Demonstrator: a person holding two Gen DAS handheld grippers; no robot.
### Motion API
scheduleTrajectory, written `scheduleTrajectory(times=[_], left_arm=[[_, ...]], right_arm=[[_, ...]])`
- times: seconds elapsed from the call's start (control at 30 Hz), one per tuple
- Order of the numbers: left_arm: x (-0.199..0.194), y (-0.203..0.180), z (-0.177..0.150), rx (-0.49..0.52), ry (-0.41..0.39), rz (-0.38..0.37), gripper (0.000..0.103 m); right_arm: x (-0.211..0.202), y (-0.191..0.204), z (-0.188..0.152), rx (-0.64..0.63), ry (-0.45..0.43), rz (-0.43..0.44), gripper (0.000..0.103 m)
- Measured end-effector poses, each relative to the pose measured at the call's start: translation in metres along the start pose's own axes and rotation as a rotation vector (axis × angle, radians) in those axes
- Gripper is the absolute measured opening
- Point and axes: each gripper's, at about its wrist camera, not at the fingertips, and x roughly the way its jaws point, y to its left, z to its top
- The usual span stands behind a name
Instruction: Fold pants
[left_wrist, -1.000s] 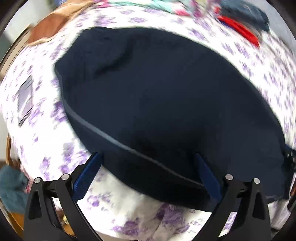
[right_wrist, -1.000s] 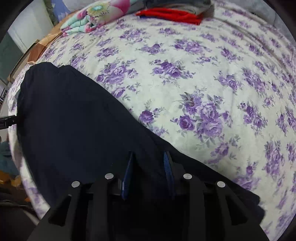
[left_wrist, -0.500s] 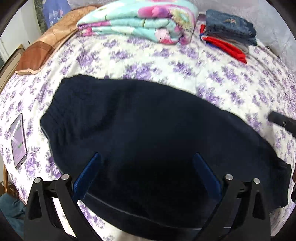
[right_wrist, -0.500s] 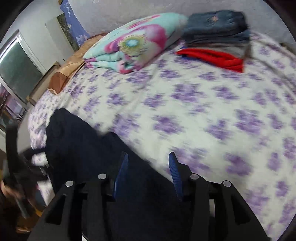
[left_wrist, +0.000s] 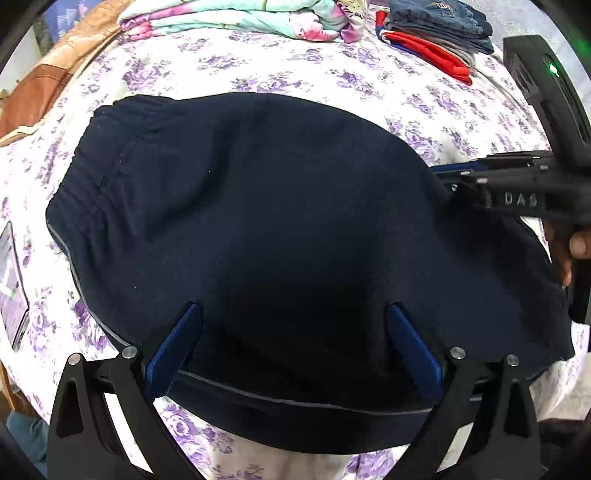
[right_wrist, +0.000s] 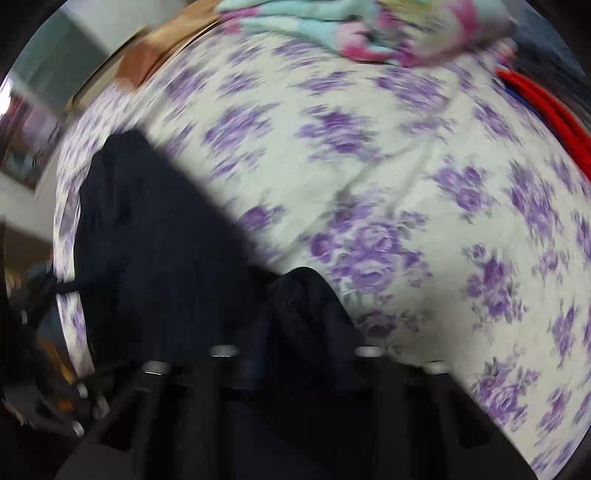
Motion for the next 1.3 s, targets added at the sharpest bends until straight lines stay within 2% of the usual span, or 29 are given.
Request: scheduleTrajectory(times=[0.03,0.1,0.2,0.27,0.33,0.4,0.5,0.57,0.63,0.7,0.73,0.77,0.8,0.87,0.9,0.93,0.97,1.0,1.03,1.1,1.13,1.17,1.2,1.23,1.3], left_arm=[[0.001,0.001,0.000,0.005,0.005,-0.011,0.097],[0.005,0.003,-0.001,0.030,0.014,-0.020,0.098],[0.008,0.006,-0.004,0.035,0.005,-0.032,0.098],[0.009,0.004,-0.006,0.046,0.002,-0.027,0.098],[0.010,0.002,-0.005,0.056,0.008,-0.014,0.098],[0.011,-0.001,-0.002,0.062,0.015,-0.008,0.098],[0.001,0.000,0.003,0.060,0.018,-0.016,0.098],[-0.012,0.002,0.006,0.057,-0.023,-0.023,0.098],[-0.027,0.008,0.016,0.038,-0.081,-0.029,0.098],[-0.031,0.014,0.029,0.003,-0.108,-0.030,0.098],[-0.028,0.021,0.039,-0.025,-0.111,-0.013,0.098],[-0.022,0.026,0.047,-0.043,-0.108,0.005,0.098],[-0.015,0.030,0.051,-0.051,-0.101,0.020,0.098],[0.012,0.046,0.059,-0.082,-0.016,0.112,0.098],[0.021,0.052,0.059,-0.085,0.021,0.122,0.097],[0.023,0.056,0.057,-0.089,0.031,0.105,0.097],[0.018,0.056,0.055,-0.093,0.019,0.105,0.097],[0.012,0.054,0.053,-0.085,0.021,0.116,0.097],[0.010,0.051,0.053,-0.073,0.030,0.131,0.097],[0.000,0.049,0.053,-0.060,0.029,0.155,0.097],[-0.012,0.046,0.056,-0.061,-0.010,0.136,0.097],[-0.022,0.043,0.060,-0.056,-0.052,0.106,0.097],[-0.029,0.041,0.062,-0.050,-0.077,0.086,0.098],[-0.032,0.034,0.068,-0.036,-0.103,0.058,0.098],[-0.022,0.028,0.075,-0.027,-0.100,0.037,0.098]], right_arm=[[-0.001,0.004,0.000,-0.031,0.002,-0.016,0.006],[-0.011,-0.002,0.002,-0.008,-0.038,-0.025,0.004],[-0.039,-0.024,0.007,0.101,-0.185,-0.040,0.004],[-0.034,-0.028,0.008,0.101,-0.184,-0.050,0.004],[-0.008,-0.024,0.008,0.044,-0.148,-0.135,0.005],[0.009,-0.023,0.003,0.007,-0.147,-0.207,0.009],[-0.011,-0.029,0.000,0.094,-0.210,-0.263,0.034],[-0.031,-0.038,-0.003,0.167,-0.261,-0.266,0.034],[-0.046,-0.035,-0.009,0.195,-0.314,-0.216,0.035],[-0.048,-0.026,-0.008,0.191,-0.324,-0.110,0.035],[-0.041,-0.021,-0.006,0.194,-0.300,-0.011,0.035],[-0.033,-0.020,-0.002,0.195,-0.274,0.033,0.035],[-0.020,-0.018,0.001,0.188,-0.235,0.024,0.035],[0.000,-0.022,0.003,0.152,-0.177,-0.113,0.037],[0.005,-0.030,-0.001,0.148,-0.164,-0.213,0.070],[0.001,-0.035,-0.003,0.168,-0.181,-0.274,0.074],[-0.008,-0.042,-0.008,0.206,-0.195,-0.371,0.074],[-0.017,-0.046,-0.012,0.230,-0.213,-0.376,0.071],[-0.028,-0.047,-0.016,0.252,-0.247,-0.332,0.066],[-0.047,-0.046,-0.024,0.306,-0.311,-0.276,0.066],[-0.055,-0.042,-0.030,0.334,-0.341,-0.225,0.067],[-0.054,-0.032,-0.031,0.340,-0.347,-0.148,0.067],[-0.048,-0.022,-0.035,0.323,-0.328,-0.030,0.067],[-0.041,-0.013,-0.037,0.314,-0.303,0.050,0.067],[-0.030,-0.010,-0.045,0.312,-0.266,0.090,0.067]])
